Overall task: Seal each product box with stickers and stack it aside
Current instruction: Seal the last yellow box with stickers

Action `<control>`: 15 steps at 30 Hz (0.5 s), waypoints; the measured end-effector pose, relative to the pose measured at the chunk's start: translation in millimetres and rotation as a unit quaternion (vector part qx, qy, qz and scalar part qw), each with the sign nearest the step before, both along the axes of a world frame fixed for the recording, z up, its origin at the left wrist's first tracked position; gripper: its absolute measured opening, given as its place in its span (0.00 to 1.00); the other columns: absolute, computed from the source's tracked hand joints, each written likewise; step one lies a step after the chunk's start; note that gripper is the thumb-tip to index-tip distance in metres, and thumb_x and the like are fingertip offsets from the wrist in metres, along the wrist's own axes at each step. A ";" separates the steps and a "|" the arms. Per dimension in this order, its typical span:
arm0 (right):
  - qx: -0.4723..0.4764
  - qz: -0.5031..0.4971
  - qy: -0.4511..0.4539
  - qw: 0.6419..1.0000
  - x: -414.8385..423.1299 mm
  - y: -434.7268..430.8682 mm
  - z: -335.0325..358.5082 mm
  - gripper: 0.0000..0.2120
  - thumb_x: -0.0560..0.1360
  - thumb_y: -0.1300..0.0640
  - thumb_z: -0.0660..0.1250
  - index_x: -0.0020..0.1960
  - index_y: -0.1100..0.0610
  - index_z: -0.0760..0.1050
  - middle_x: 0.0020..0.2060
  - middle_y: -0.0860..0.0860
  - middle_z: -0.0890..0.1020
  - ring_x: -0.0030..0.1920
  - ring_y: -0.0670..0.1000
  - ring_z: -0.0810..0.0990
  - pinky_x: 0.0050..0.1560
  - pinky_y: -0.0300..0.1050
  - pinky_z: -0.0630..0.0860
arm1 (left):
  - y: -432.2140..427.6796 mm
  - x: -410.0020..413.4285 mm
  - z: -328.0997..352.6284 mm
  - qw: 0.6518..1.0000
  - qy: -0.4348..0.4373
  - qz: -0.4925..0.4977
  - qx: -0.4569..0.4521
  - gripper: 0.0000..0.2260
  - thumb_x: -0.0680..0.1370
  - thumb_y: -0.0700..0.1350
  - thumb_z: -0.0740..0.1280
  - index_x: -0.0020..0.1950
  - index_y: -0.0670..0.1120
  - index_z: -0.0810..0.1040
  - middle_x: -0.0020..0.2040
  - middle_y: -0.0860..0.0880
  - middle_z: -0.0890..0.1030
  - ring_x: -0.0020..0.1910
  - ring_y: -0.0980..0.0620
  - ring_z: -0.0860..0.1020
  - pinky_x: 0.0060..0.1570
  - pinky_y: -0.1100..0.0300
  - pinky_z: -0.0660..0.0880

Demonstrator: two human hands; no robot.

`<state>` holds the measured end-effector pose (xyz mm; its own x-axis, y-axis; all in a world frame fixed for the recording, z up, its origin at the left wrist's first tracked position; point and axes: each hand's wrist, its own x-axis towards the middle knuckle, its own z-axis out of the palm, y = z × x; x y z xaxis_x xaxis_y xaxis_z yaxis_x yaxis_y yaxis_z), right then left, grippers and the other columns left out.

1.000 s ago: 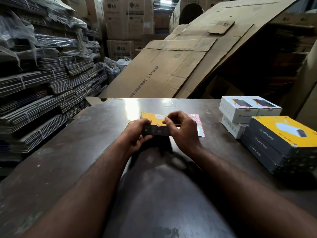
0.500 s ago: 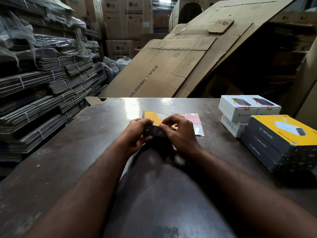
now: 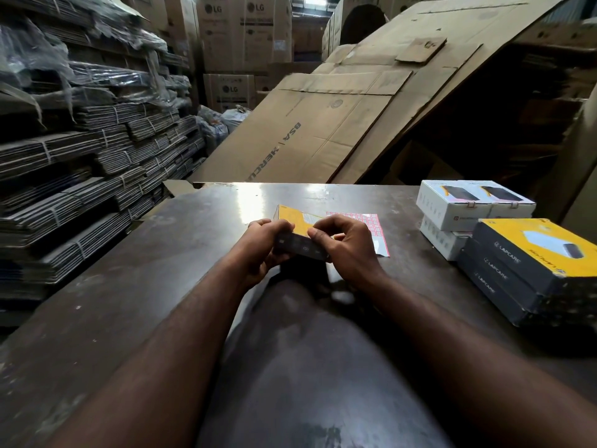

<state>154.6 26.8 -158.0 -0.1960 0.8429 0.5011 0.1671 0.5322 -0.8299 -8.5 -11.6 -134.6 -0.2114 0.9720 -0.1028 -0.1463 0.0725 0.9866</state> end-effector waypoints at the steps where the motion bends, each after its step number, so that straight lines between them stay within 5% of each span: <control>1: -0.008 0.004 0.003 1.000 0.1 0.4 0.0 0.06 0.73 0.57 0.76 0.39 0.48 0.82 0.35 0.45 0.84 0.36 0.46 0.81 0.42 0.45 0.78 | 0.4 -0.4 -0.1 1.000 -0.002 -0.002 0.000 0.09 0.79 0.42 0.68 0.58 0.42 0.73 0.42 0.47 0.74 0.30 0.57 0.78 0.32 0.61 0.79; 5: -0.024 0.016 0.011 1.000 1.1 0.2 1.3 0.08 0.73 0.58 0.75 0.39 0.49 0.81 0.35 0.45 0.83 0.37 0.47 0.81 0.43 0.45 0.78 | 1.4 -1.4 -1.2 1.000 -0.005 -0.010 -0.002 0.11 0.79 0.41 0.68 0.60 0.41 0.73 0.42 0.47 0.74 0.29 0.57 0.78 0.32 0.61 0.79; 10: -0.057 0.029 0.017 0.998 1.8 -1.2 2.3 0.08 0.75 0.60 0.74 0.39 0.52 0.80 0.35 0.50 0.83 0.35 0.46 0.79 0.39 0.43 0.75 | 3.9 -3.7 -2.6 1.000 0.001 -0.006 -0.005 0.32 0.77 0.42 0.71 0.77 0.36 0.60 0.45 0.46 0.75 0.31 0.57 0.82 0.34 0.60 0.80; 15: -0.069 0.039 0.018 0.997 2.7 0.3 2.3 0.07 0.76 0.61 0.73 0.40 0.53 0.80 0.36 0.52 0.83 0.36 0.47 0.80 0.40 0.43 0.76 | 4.1 -4.0 -2.8 1.000 -0.006 -0.005 -0.004 0.32 0.77 0.41 0.71 0.78 0.39 0.61 0.48 0.45 0.76 0.34 0.56 0.83 0.35 0.59 0.81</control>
